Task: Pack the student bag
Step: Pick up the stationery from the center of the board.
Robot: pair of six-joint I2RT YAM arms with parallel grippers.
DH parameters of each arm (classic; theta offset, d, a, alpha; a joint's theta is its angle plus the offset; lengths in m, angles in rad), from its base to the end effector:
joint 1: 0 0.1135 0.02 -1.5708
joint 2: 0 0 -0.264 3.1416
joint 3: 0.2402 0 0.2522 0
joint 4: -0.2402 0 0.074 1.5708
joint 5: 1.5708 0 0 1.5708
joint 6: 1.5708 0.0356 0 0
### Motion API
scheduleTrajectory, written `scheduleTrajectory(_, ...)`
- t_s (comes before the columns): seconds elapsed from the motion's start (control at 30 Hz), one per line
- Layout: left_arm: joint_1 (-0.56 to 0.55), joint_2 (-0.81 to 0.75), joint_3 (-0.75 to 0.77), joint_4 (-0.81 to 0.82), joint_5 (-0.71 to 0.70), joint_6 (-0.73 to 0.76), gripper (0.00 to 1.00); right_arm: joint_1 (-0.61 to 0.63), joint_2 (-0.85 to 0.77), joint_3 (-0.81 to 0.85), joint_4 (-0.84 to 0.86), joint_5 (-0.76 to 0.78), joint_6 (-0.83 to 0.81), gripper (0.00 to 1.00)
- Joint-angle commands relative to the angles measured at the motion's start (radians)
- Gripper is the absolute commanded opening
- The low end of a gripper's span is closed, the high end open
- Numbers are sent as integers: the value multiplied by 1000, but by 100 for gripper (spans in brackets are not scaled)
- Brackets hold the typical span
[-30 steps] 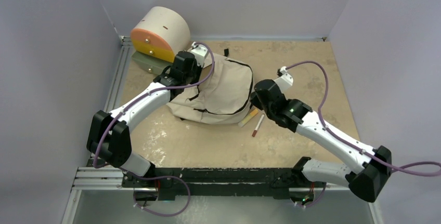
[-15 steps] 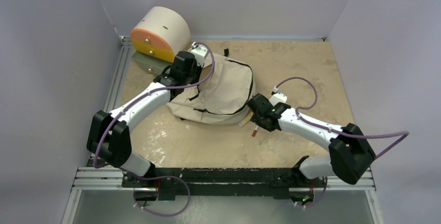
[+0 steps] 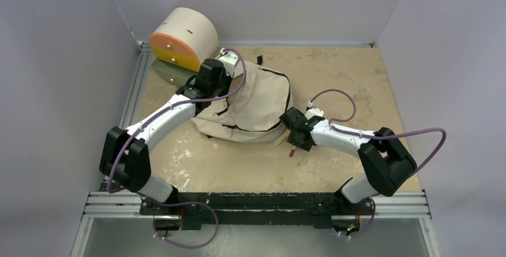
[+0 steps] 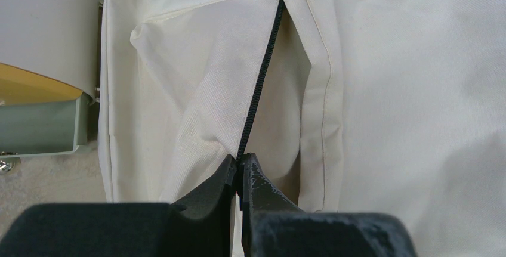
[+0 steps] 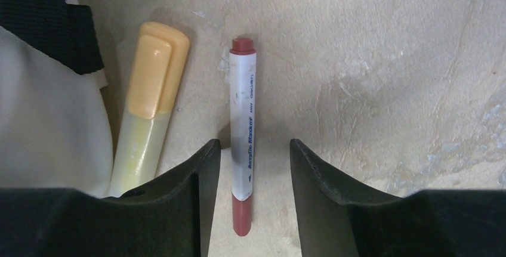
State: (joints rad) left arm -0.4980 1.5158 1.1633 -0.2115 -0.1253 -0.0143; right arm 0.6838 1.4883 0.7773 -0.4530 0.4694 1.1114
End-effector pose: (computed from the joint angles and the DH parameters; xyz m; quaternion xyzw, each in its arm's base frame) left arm 0.3083 -0.1626 0.2904 0.1801 0.8560 -0.0689 0.4796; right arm 0.2155 0.1548 0.1651 0.2480 0.9209 0.0116 0.3006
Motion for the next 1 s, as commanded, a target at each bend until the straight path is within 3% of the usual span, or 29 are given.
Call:
scheduleTrajectory(0.0,1,-35,42,26,-2,6,0,-5,24,14,10,-2,-27,47)
scheduleTrajectory(0.27,1,-36,42,25,-2,7,0,-8,62,2,22,-18,-47,35)
scheduleTrajectory(0.57,1,-37,42,24,-4,7,0,-16,19,-26,43,-10,-27,0)
scheduleTrajectory(0.83,1,-39,42,24,-4,8,0,-17,-200,97,-117,170,14,0)
scheduleTrajectory(0.97,1,-37,42,25,0,8,0,-18,-296,180,-74,205,-66,0)
